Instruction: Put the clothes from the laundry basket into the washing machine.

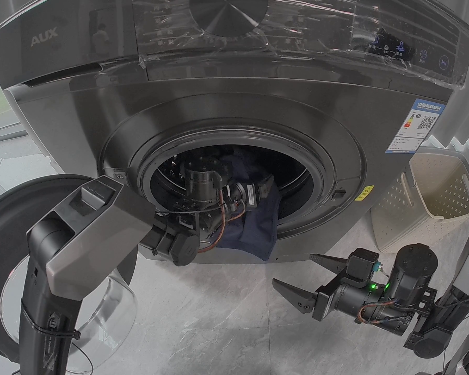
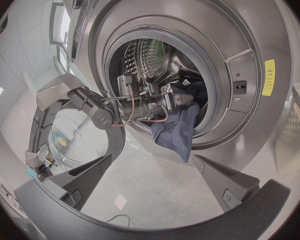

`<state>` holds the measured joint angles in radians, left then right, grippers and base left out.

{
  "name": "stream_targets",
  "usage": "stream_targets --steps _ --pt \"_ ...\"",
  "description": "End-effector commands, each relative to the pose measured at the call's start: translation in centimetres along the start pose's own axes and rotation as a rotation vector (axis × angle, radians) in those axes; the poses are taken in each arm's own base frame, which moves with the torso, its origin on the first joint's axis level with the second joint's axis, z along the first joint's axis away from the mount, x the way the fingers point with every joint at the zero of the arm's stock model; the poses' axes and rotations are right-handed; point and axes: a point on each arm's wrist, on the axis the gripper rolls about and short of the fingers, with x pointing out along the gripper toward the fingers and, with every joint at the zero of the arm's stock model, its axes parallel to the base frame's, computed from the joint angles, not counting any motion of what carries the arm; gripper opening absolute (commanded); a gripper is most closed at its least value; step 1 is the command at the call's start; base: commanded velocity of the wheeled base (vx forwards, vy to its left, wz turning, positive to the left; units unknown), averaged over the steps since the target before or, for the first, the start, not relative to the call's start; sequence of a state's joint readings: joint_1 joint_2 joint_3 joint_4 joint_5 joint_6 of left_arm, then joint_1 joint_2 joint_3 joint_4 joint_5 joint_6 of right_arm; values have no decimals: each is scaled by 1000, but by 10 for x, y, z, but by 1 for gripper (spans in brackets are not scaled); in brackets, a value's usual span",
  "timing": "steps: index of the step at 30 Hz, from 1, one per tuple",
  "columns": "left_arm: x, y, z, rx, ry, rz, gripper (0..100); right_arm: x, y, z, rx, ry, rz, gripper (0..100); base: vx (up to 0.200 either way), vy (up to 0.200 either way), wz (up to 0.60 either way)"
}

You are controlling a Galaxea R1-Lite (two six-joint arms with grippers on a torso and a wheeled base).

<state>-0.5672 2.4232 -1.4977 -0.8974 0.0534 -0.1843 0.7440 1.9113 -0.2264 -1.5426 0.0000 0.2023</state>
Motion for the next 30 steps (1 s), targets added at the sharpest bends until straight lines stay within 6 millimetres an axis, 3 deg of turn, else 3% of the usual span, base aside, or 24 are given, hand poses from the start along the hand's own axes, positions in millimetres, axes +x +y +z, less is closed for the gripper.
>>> stream_targets --steps 1,15,16,22,30 --pt "-34 -21 0 6 78 -113 100 0 0 1 0 -6 1 100 0 0 0" --pt "-18 -12 -37 27 91 -126 100 0 1 2 -2 -11 4 100 0 0 0" --pt "-18 -13 -40 27 93 -127 0 0 1 2 -2 -11 4 100 0 0 0" --pt "-12 -11 -46 27 88 -125 0 0 1 2 -2 -11 5 100 0 0 0" --pt "1 -13 -26 18 -21 -113 0 0 2 3 -2 -14 7 100 0 0 0"
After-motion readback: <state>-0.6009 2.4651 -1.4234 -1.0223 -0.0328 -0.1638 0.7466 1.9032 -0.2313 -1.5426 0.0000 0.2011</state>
